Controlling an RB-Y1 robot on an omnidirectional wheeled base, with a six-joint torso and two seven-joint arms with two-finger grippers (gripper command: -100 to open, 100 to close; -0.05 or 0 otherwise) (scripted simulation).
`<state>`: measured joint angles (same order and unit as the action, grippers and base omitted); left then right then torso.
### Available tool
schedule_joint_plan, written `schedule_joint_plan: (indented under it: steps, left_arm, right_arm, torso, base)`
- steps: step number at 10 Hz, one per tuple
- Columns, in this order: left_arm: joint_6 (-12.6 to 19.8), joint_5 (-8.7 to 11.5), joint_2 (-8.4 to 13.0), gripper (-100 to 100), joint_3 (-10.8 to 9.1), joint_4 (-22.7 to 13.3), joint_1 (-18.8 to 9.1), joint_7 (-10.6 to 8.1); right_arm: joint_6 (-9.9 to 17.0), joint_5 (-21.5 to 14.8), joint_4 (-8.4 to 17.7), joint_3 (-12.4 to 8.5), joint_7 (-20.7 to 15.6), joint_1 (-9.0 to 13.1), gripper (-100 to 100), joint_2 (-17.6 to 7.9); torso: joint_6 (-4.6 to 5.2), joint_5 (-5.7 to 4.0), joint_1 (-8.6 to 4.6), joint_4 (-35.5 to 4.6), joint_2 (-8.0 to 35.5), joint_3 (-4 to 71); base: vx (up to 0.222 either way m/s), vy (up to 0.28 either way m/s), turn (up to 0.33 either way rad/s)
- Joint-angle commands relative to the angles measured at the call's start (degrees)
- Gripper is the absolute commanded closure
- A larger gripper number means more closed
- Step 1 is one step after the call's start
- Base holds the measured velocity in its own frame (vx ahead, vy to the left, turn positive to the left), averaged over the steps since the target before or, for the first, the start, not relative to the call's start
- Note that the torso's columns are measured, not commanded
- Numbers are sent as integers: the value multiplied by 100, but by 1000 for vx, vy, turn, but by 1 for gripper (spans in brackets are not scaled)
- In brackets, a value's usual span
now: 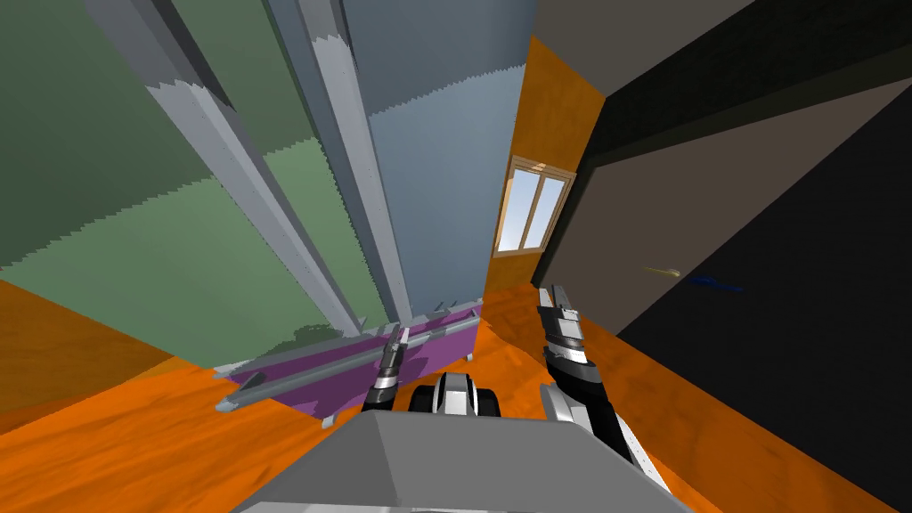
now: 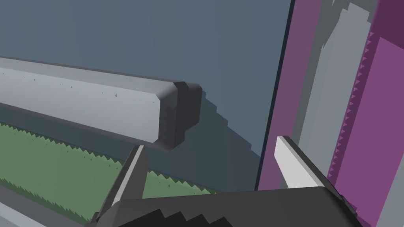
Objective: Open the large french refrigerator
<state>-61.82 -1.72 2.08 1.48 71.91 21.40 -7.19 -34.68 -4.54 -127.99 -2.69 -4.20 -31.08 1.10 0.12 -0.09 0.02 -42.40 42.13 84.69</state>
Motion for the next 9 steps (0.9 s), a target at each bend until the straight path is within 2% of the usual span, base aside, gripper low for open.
schedule_joint_plan:
  steps: [1, 3, 4, 5, 8, 9]
  left_arm:
    - [264, 23, 17, -100, -38, 136, -165, -7]
    - [502, 38, 34, -100, -61, 276, -268, -13]
    - [468, 12, 17, -100, -21, 152, -133, 2]
    - [264, 23, 17, 100, -38, 136, -165, -7]
    - [-33, 5, -4, 100, -10, -40, -36, 2]
    - [8, 8, 1, 100, -12, 65, -34, -4]
  right_arm:
    - [0, 0, 0, 0, 0, 0, 0, 0]
    - [0, 0, 0, 0, 0, 0, 0, 0]
    - [0, 0, 0, 0, 0, 0, 0, 0]
    - [0, 0, 0, 0, 0, 0, 0, 0]
    - [0, 0, 0, 0, 0, 0, 0, 0]
    - [0, 0, 0, 0, 0, -1, 0, -1]
  torso:
    - [5, -6, -2, -7, -12, 9]
    - [14, -28, -5, -30, -41, 34]
    - [16, -31, -7, -31, -51, 41]
    - [8, -13, -9, -6, -36, 26]
    - [18, 34, 28, 56, -102, 49]
    - [5, 27, 19, 49, -79, 40]
  base:
    - [-26, -14, 11]
    - [-24, -16, 11]
    - [-16, -5, 15]
    - [20, 20, -5]
    - [19, 18, -23]
    - [0, 0, 0]
